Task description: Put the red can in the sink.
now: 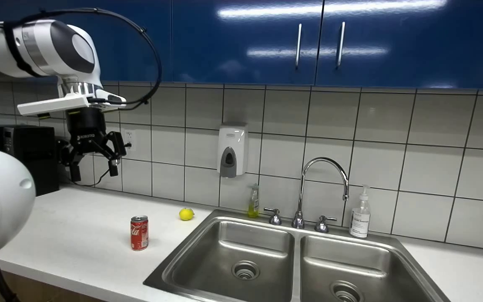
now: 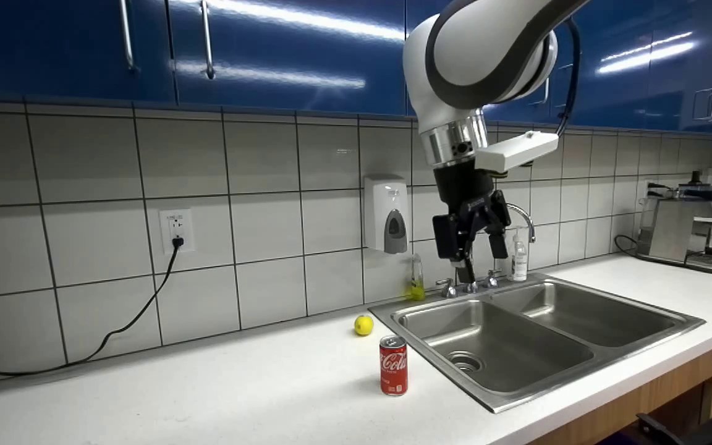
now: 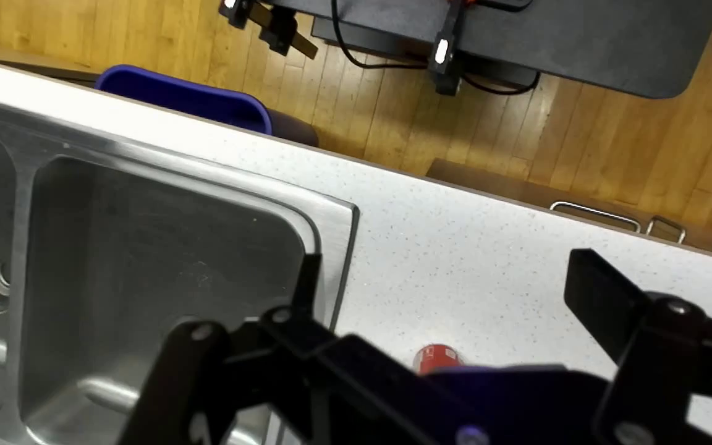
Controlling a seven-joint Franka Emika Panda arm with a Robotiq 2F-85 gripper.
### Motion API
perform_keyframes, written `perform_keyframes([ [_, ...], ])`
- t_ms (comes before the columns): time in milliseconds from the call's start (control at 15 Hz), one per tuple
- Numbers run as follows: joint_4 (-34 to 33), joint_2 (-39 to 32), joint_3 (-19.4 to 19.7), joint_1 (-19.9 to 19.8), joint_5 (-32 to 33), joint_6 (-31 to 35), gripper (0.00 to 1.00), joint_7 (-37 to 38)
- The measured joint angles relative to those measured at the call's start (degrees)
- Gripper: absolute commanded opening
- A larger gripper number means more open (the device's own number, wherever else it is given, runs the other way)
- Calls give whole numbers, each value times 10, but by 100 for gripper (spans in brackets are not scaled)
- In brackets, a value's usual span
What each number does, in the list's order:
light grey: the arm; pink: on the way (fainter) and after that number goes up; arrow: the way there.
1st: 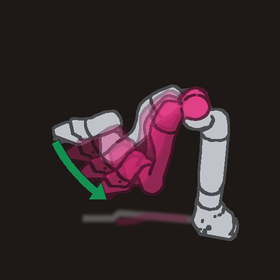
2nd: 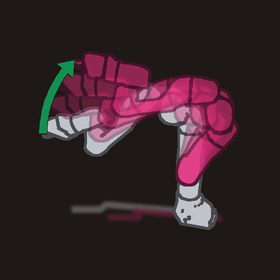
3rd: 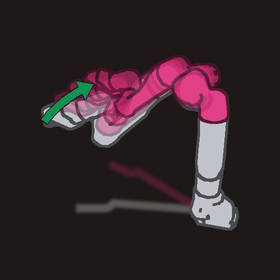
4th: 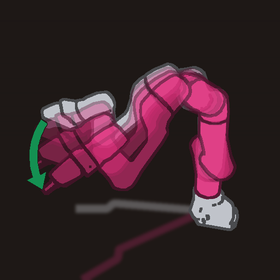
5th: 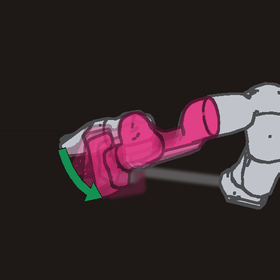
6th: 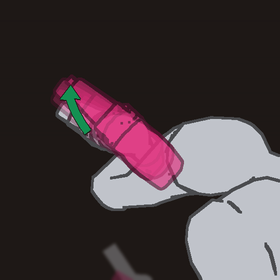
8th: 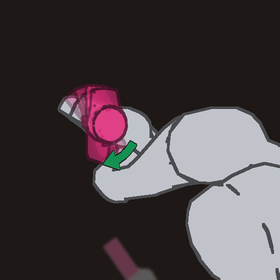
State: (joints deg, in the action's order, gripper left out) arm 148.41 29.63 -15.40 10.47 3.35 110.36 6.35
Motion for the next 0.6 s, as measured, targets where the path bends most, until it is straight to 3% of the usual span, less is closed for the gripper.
perform_keyframes([
  [600,10,-110,19,30,-41,179,100,-44],
])
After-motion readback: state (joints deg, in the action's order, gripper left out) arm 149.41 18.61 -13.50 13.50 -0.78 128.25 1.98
